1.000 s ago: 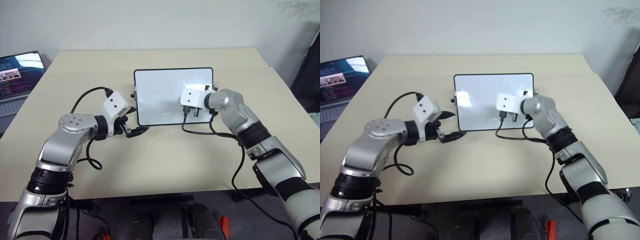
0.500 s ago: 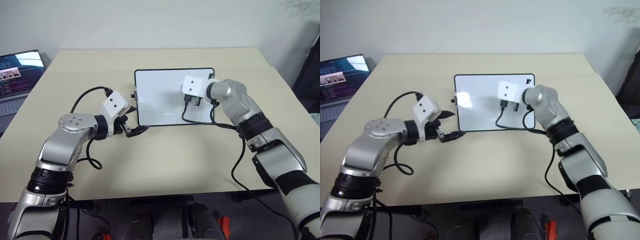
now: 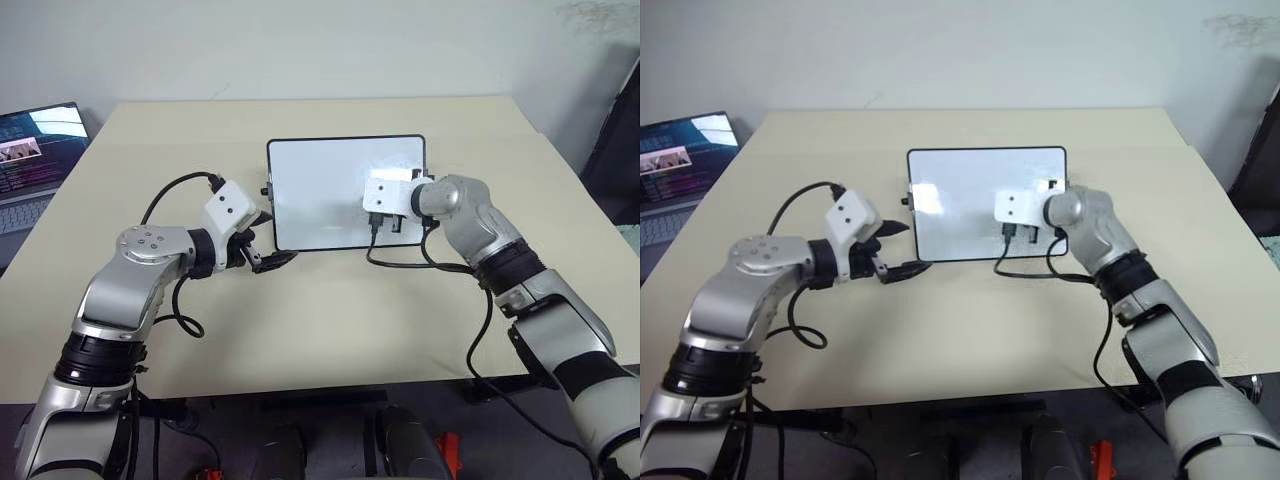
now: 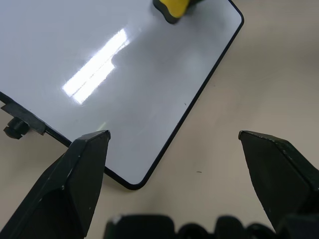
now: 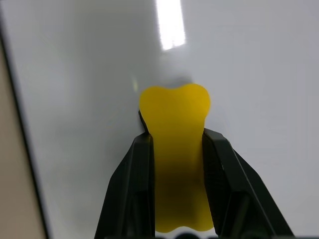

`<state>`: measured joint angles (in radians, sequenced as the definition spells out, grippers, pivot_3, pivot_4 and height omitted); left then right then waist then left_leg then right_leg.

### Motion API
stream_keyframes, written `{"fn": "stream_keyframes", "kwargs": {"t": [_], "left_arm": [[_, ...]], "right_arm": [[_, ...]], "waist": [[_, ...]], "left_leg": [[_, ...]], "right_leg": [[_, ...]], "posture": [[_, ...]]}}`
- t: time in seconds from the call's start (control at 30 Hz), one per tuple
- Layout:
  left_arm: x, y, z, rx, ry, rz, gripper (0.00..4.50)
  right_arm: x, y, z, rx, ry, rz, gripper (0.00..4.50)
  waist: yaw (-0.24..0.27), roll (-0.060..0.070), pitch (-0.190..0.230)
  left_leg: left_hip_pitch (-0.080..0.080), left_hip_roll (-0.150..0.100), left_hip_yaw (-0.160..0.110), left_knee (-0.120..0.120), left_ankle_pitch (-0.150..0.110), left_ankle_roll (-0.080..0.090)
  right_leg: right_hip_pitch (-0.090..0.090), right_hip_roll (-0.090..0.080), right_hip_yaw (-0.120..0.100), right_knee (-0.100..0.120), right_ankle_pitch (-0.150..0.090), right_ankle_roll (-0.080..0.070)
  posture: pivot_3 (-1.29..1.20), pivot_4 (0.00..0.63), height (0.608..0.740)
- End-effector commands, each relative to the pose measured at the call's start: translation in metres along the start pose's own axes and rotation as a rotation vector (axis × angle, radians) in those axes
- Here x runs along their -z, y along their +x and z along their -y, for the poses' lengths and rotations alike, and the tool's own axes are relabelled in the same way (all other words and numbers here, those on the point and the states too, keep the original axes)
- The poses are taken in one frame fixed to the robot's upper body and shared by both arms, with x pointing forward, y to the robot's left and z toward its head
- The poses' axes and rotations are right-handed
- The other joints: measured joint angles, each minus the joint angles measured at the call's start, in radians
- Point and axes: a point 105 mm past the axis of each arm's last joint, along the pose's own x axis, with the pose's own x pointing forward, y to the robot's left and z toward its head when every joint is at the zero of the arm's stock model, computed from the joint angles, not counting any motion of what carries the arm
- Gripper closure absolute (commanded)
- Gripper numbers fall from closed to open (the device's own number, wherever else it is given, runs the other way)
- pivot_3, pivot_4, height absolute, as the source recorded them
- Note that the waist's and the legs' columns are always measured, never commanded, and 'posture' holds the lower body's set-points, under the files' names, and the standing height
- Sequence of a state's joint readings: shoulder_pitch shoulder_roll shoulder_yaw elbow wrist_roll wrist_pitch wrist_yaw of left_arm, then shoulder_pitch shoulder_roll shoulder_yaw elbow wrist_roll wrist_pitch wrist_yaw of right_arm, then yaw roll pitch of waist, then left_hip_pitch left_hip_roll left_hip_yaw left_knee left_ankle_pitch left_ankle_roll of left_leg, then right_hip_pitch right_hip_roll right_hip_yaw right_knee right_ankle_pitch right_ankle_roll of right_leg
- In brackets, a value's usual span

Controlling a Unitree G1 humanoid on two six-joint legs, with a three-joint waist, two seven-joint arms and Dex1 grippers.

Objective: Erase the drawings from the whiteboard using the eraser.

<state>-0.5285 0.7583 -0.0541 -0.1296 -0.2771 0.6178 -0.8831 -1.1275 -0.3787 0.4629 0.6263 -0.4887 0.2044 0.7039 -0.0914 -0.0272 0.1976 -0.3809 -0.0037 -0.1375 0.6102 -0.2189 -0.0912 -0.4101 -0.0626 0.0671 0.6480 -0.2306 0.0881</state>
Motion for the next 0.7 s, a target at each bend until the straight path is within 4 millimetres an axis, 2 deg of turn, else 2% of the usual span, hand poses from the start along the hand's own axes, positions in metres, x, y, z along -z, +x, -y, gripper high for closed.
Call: {"fn": "stream_keyframes", "kwargs": {"t": [0.03,0.23,0.43,0.57,0.7], "left_arm": [[-0.013,-0.004,-0.005,-0.023,0.044,0.038,0.00],[-0.013,-0.003,-0.004,-0.022,0.042,0.041,0.00],[-0.012,-0.004,-0.005,-0.025,0.042,0.036,0.00],[-0.014,-0.003,-0.004,-0.020,0.043,0.042,0.00],[-0.015,-0.002,-0.004,-0.018,0.045,0.044,0.00]], "right_arm": [[-0.017,-0.003,0.028,0.125,0.027,0.047,3.54],[-0.027,0.004,0.029,0.147,0.035,0.060,3.54],[-0.016,0.010,-0.010,-0.028,-0.033,0.030,3.54],[-0.003,0.006,-0.041,-0.170,-0.093,0.002,3.54],[-0.003,0.003,-0.042,-0.171,-0.084,0.005,3.54]], "waist": [[0.000,0.000,0.000],[0.001,0.000,0.000],[0.001,0.000,0.000],[0.002,0.000,0.000],[0.001,0.000,0.000]], "left_leg": [[0.000,0.000,0.000,0.000,0.000,0.000],[-0.001,0.000,0.000,-0.001,0.000,0.000],[-0.001,0.000,0.000,-0.001,0.000,0.000],[-0.001,0.000,0.000,-0.001,0.000,0.000],[0.000,0.000,0.000,-0.001,0.000,0.000]], "right_leg": [[0.000,0.000,0.000,0.000,0.000,0.000],[-0.001,0.000,0.000,-0.001,0.002,-0.004],[-0.001,0.000,0.000,-0.001,0.002,-0.004],[0.000,0.000,0.000,-0.002,0.000,0.000],[0.001,0.000,0.000,-0.001,0.000,0.000]], "posture": [[0.00,0.150,0.740],[0.00,0.150,0.740],[0.00,0.150,0.740],[0.00,0.150,0.740],[0.00,0.150,0.740]]}}
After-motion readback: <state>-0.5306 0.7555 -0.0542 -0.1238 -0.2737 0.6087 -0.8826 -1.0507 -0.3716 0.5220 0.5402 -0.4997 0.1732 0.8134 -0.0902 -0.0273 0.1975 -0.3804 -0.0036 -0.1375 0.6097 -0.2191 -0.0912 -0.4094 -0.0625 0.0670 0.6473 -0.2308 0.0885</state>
